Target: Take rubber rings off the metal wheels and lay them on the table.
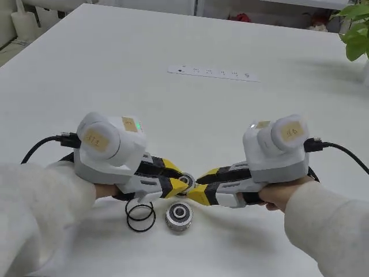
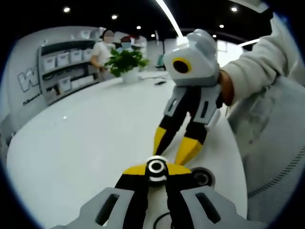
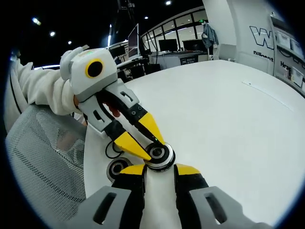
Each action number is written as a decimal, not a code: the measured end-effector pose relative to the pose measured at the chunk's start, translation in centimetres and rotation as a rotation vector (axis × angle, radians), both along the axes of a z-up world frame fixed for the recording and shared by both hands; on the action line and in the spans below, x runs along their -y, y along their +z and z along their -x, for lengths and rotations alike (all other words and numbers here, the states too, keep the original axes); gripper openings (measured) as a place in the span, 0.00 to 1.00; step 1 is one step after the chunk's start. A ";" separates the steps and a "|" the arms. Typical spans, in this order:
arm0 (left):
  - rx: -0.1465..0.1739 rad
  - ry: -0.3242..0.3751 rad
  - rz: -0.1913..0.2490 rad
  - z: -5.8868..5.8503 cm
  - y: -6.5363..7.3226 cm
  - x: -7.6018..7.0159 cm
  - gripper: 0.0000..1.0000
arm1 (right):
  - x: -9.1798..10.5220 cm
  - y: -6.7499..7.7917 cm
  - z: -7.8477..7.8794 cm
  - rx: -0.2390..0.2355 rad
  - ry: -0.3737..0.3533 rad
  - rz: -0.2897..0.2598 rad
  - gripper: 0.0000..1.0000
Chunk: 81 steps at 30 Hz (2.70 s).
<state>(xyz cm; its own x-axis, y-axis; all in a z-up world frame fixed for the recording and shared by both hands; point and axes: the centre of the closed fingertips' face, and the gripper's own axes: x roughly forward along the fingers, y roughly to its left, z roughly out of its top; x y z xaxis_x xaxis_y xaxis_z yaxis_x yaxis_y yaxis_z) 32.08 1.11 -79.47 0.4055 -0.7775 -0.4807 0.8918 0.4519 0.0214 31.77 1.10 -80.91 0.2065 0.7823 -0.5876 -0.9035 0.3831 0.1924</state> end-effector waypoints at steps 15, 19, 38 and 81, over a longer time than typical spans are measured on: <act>-0.004 0.013 0.010 -0.2 0.1 0.0 0.14 | 0.3 0.0 -0.1 0.034 0.029 0.021 0.16; -0.011 0.021 0.014 -0.3 0.1 -0.1 0.14 | 0.3 0.0 -0.1 0.038 0.035 0.025 0.14; -0.007 0.019 0.023 -0.3 0.2 0.1 0.14 | -0.6 -0.2 -0.5 0.132 0.035 0.021 0.27; -0.015 0.033 0.029 -0.4 0.1 0.0 0.14 | 0.7 0.0 0.1 0.042 0.059 0.014 0.04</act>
<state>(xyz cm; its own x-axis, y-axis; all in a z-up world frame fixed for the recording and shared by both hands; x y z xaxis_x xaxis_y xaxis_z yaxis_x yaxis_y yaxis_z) 32.47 1.14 -79.37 0.4245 -0.7771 -0.4647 0.8763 0.4818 -0.0051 31.65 0.42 -80.90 0.1852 0.7856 -0.5903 -0.9317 0.3315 0.1488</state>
